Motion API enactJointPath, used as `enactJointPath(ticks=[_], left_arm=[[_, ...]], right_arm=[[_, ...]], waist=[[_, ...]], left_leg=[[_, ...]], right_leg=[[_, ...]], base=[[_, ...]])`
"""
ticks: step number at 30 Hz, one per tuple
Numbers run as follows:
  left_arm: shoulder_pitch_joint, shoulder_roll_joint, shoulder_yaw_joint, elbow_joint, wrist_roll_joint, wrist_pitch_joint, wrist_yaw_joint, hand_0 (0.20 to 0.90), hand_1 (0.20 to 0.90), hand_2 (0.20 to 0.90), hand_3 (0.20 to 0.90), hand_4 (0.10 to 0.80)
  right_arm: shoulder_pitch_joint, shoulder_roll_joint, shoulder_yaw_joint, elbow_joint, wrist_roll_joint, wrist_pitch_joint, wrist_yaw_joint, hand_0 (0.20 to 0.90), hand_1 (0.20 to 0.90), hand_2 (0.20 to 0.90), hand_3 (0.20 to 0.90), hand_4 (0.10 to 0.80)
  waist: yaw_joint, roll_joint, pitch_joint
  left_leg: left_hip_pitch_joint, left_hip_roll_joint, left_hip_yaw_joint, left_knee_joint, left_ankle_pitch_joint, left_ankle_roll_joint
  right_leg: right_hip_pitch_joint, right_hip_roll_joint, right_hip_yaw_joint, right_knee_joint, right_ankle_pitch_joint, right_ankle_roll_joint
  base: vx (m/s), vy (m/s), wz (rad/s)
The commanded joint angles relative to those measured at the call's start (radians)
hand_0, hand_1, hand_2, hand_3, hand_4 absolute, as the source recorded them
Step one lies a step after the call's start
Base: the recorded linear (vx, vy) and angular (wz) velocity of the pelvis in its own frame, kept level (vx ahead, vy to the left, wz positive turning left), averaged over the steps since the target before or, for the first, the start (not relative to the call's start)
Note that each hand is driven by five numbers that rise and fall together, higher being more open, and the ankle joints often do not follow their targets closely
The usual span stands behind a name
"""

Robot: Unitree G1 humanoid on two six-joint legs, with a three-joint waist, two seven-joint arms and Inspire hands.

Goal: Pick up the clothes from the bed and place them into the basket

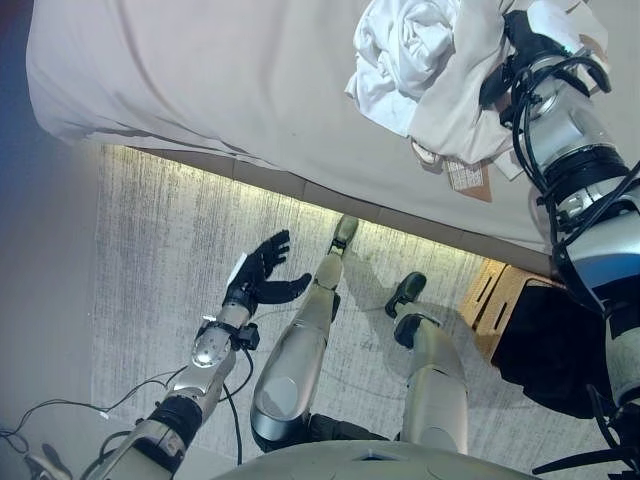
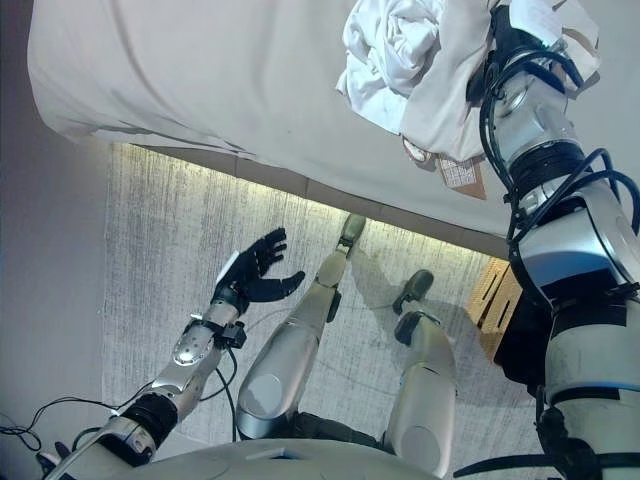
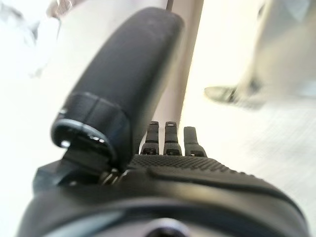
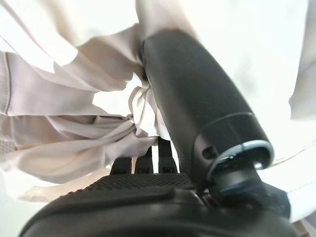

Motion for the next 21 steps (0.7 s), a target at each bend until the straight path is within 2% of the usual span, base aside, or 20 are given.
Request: enactJointPath(ticks=[1,2,6,9,16,21], left_arm=[[-0.061,0.079,-0.009,-0.114,0.369,-0.031,0.379,0.900,0.900,0.900,0.900,0.800],[-0.081,0.096,-0.009,-0.121,0.450,0.014,0.463,0.900,0.900,0.900,0.900,0.800],[-0.151,0.159,-0.020,-0.151,0.629,0.117,0.603,0.900,0.900,0.900,0.900,0.800],[-0.177,0.173,-0.026,-0.140,0.674,0.156,0.611,0.900,0.900,0.900,0.900,0.800],[-0.254,0.216,-0.040,-0.047,0.673,0.205,0.632,0.900,0.900,0.900,0.900,0.800],[-0.295,0.251,-0.022,-0.014,0.639,0.218,0.579,0.900,0.900,0.900,0.900,0.800]], right_arm=[[0.032,-0.029,0.057,-0.008,0.040,-0.041,-0.009,0.300,0.300,0.300,0.200,0.100],[0.033,-0.025,0.054,0.003,0.045,-0.044,-0.015,0.300,0.300,0.300,0.200,0.100],[0.036,-0.018,0.051,0.035,0.063,-0.062,-0.016,0.300,0.300,0.300,0.200,0.100],[0.042,-0.019,0.049,0.046,0.077,-0.082,-0.003,0.300,0.300,0.300,0.200,0.100],[0.068,-0.003,0.038,0.031,0.142,-0.113,0.033,0.300,0.300,0.300,0.200,0.100],[0.089,0.008,0.001,0.044,0.196,-0.144,0.023,0.300,0.300,0.300,0.200,0.100]], waist=[[0.020,0.021,-0.018],[0.019,0.020,-0.018],[0.010,0.021,-0.018],[0.003,0.024,-0.018],[-0.035,0.022,-0.018],[-0.055,0.014,-0.018]], left_leg=[[0.018,-0.021,0.089,0.093,-0.145,0.084],[0.021,-0.021,0.089,0.094,-0.146,0.084],[0.046,-0.019,0.091,0.092,-0.148,0.082],[0.062,-0.016,0.093,0.088,-0.151,0.083],[0.154,-0.004,0.114,0.060,-0.158,0.080],[0.230,-0.001,0.124,0.054,-0.174,0.080]], right_leg=[[-0.022,0.029,-0.004,-0.074,0.115,-0.023],[-0.020,0.029,-0.002,-0.074,0.115,-0.022],[0.000,0.029,0.005,-0.078,0.115,-0.018],[0.010,0.029,0.011,-0.078,0.114,-0.015],[0.075,0.036,0.039,-0.094,0.115,-0.007],[0.144,0.033,0.055,-0.113,0.117,-0.002]], base=[[0.000,0.000,0.00],[0.000,0.000,0.00],[-0.002,-0.003,-0.02],[0.000,0.000,0.00],[-0.003,0.019,-0.06],[0.003,-0.010,-0.01]])
